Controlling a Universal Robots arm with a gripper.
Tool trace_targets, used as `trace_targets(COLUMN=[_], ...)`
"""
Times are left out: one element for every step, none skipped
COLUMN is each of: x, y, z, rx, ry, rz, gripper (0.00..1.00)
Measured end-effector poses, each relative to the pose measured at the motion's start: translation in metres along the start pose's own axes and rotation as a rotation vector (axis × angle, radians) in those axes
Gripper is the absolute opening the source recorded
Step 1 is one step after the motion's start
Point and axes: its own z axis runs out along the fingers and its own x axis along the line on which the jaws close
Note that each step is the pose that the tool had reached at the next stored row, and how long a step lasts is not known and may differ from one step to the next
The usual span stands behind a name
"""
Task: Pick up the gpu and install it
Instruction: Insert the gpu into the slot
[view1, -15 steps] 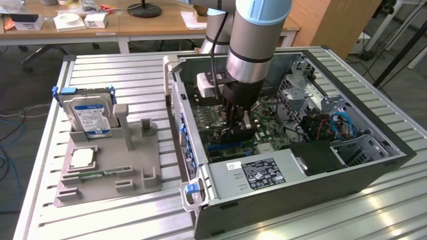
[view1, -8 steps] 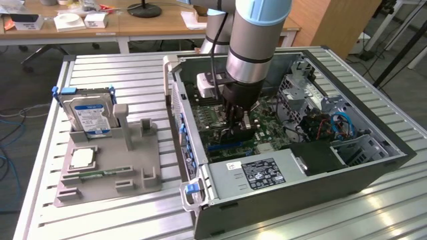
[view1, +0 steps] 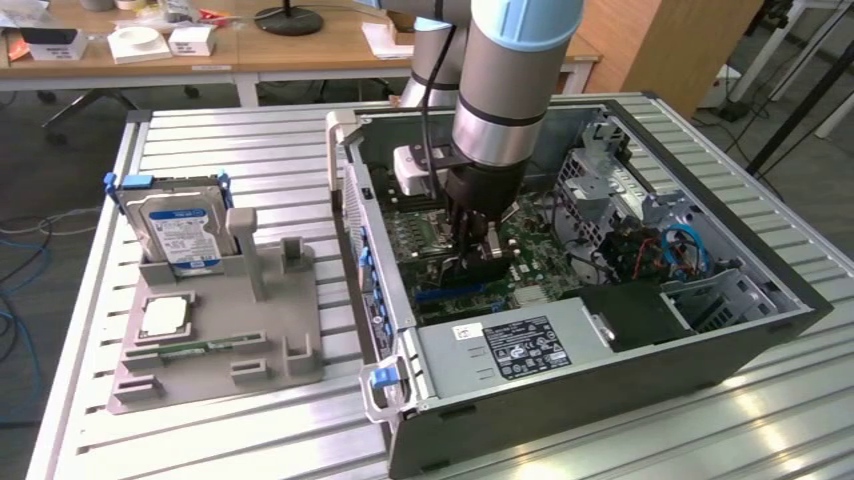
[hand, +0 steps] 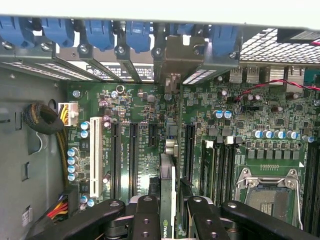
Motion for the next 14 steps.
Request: trace_targets(x=[0.0000, 0.0000, 0.0000, 0.0000, 0.0000, 0.0000, 0.0000, 0.0000, 0.0001, 0.0001, 0.0001, 0.0001, 0.0001, 0.0001], y=[0.0000, 0.0000, 0.0000, 0.0000, 0.0000, 0.0000, 0.0000, 0.0000, 0.0000, 0.0000, 0.0000, 0.0000, 0.0000, 0.0000], z=[-0.0001, -0.0002, -0.0003, -0.0003, -0.0003, -0.0003, -0.0004, -0.0003, -0.0004, -0.0004, -0.0004, -0.0004, -0.0004, -0.0003], rx=[-0.0001, -0.0001, -0.0001, -0.0002, -0.0002, -0.0001, -0.0001, 0.0000, 0.0000, 0.0001, 0.0001, 0.0002, 0.0001, 0.0002], ry=[0.0002, 0.0002, 0.0003, 0.0002, 0.0003, 0.0003, 0.0004, 0.0004, 0.0005, 0.0006, 0.0007, 0.0007, 0.0007, 0.0007], rz=[0.000, 0.000, 0.000, 0.000, 0.001, 0.002, 0.005, 0.009, 0.014, 0.017, 0.019, 0.020, 0.021, 0.021], gripper=[0.26, 0.26, 0.26, 0.26, 0.26, 0.26, 0.26, 0.26, 0.26, 0.26, 0.26, 0.26, 0.26, 0.26])
